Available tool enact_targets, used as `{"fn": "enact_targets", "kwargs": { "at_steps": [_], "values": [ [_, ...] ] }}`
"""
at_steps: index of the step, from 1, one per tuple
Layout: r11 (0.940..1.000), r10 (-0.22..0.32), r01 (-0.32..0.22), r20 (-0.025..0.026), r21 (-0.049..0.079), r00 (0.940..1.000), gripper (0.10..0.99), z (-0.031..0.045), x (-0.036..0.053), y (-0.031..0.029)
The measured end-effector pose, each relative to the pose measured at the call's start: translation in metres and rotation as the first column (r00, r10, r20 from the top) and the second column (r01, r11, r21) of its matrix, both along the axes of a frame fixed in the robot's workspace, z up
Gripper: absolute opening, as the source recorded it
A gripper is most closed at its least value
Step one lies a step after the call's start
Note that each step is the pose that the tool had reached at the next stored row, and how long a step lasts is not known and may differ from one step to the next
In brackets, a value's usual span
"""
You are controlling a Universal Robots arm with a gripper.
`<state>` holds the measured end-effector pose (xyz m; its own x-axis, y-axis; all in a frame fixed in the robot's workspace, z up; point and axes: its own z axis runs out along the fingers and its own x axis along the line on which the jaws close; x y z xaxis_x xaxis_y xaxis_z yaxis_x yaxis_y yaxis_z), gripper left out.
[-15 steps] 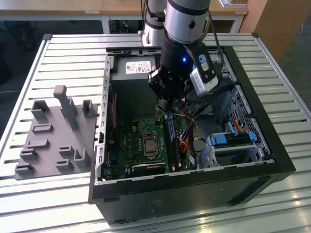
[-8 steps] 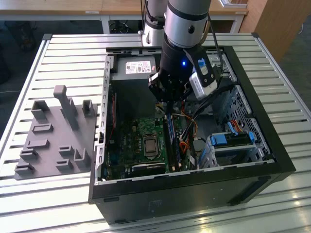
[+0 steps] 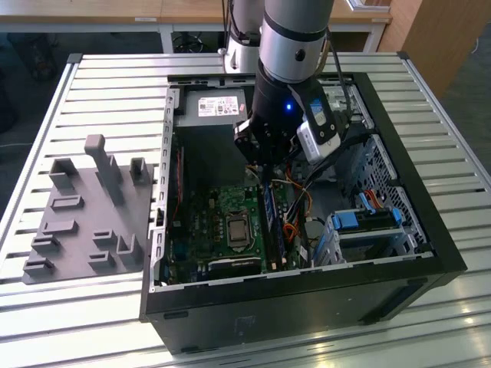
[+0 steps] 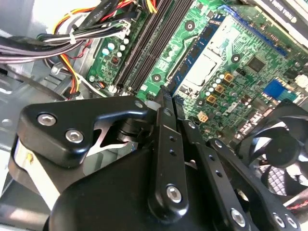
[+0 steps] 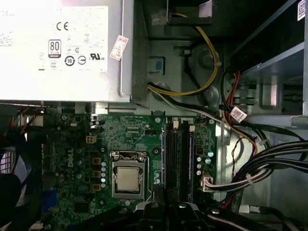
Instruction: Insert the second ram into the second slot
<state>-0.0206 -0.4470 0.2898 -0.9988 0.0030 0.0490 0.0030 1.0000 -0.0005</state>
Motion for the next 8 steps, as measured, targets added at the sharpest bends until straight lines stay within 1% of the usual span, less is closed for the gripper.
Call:
{"fn": "enact_targets", "kwargs": {
  "at_steps": [1, 2, 3, 8],
  "values": [
    [1.0, -0.006, 0.006, -0.0001, 0.0, 1.0, 0.137, -0.0013, 0.0, -0.0004],
    [0.9996, -0.029, 0.029, 0.0, 0.0, 0.9996, 0.137, -0.0095, 0.0027, -0.0016],
    [0.9997, -0.025, 0.025, -0.0001, 0.0, 0.9997, 0.137, -0.0121, 0.0027, -0.0016],
    [0.9999, -0.013, 0.013, -0.0004, 0.0, 0.9999, 0.137, -0.0189, 0.0028, -0.0017]
  ]
}}
